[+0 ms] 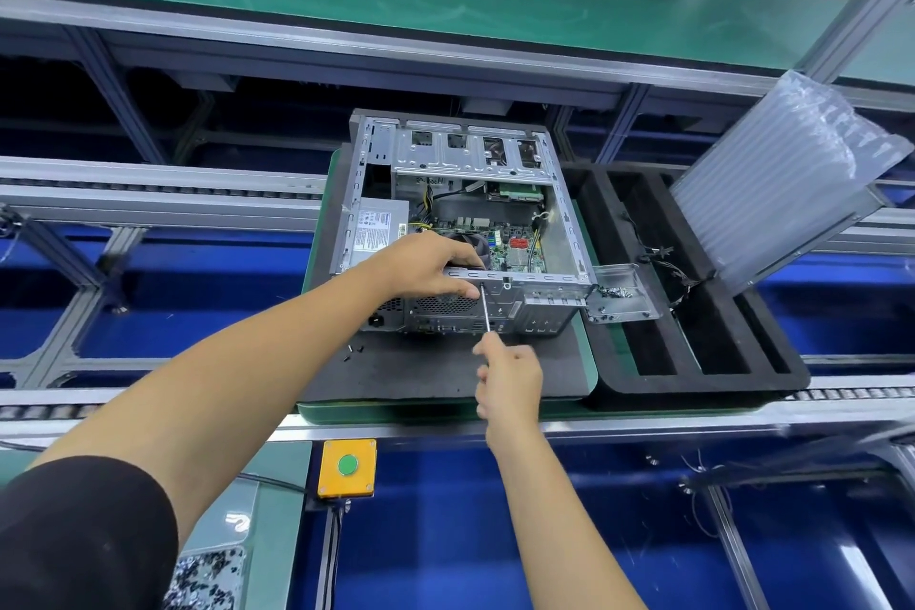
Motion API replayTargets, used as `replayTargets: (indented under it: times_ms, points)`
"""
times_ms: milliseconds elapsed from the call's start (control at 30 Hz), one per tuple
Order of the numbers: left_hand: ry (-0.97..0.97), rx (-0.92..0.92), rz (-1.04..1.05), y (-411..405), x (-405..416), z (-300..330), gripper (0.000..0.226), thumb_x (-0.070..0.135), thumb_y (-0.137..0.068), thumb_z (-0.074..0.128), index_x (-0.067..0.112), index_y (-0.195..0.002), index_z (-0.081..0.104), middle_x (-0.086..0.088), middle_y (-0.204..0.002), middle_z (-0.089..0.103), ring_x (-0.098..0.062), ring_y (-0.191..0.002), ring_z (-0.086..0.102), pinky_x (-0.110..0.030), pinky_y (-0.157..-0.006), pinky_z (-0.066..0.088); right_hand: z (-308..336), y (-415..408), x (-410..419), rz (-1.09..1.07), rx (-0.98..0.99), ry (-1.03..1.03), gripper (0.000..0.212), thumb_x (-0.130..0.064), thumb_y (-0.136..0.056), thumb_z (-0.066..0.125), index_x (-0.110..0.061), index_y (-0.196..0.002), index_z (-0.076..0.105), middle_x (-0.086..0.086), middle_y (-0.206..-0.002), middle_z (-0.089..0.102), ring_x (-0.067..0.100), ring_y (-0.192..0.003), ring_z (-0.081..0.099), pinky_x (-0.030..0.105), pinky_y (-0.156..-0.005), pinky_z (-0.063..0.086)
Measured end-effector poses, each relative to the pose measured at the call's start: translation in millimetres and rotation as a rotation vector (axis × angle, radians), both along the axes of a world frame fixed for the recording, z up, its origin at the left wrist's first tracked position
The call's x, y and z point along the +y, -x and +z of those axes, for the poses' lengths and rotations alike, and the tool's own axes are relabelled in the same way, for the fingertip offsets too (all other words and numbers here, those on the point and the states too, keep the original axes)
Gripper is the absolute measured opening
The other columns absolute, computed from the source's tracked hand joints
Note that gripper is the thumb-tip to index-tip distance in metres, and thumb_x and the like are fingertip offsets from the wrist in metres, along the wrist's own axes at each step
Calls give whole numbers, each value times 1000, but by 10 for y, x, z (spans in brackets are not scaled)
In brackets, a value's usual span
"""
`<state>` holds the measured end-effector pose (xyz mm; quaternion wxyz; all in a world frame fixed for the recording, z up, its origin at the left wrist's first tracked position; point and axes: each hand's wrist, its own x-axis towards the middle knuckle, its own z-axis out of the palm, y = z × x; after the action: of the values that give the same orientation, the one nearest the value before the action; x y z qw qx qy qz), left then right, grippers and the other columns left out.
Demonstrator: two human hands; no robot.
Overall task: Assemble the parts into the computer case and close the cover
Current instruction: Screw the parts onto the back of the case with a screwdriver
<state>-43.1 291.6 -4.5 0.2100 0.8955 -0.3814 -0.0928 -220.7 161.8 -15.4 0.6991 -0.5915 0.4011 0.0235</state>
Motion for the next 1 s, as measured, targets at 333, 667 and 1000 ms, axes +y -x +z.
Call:
replayTargets:
  times_ms: [333, 667, 1000]
  points:
    - [13, -13, 3, -34, 4, -54, 59, 67, -84, 66, 30, -130, 63, 9, -130, 68, -15, -119, 62, -25, -84, 42, 35, 25, -60, -66, 58, -487, 6, -7, -95, 59, -7, -89, 57, 19, -82, 77, 12, -46, 64, 15, -31, 29]
    - [28, -7, 17, -50, 1, -83, 58, 67, -83, 67, 31, -129, 63, 11, -134, 66, -13, -122, 61, -24, -85, 42, -65, 84, 50, 23, -96, 518, 23, -16, -89, 64, -10, -79, 45, 0, -53, 57, 24, -45, 65, 36, -49, 42]
    - [22, -18, 14, -59, 3, -87, 58, 67, -84, 67, 31, -129, 63, 8, -134, 65, -15, -121, 62, -26, -86, 44, -12, -20, 83, -50, -13, 38, 11, -18, -85, 63, -10, -82, 54, 3, -63, 58, 19, -37, 44, 28, -42, 37]
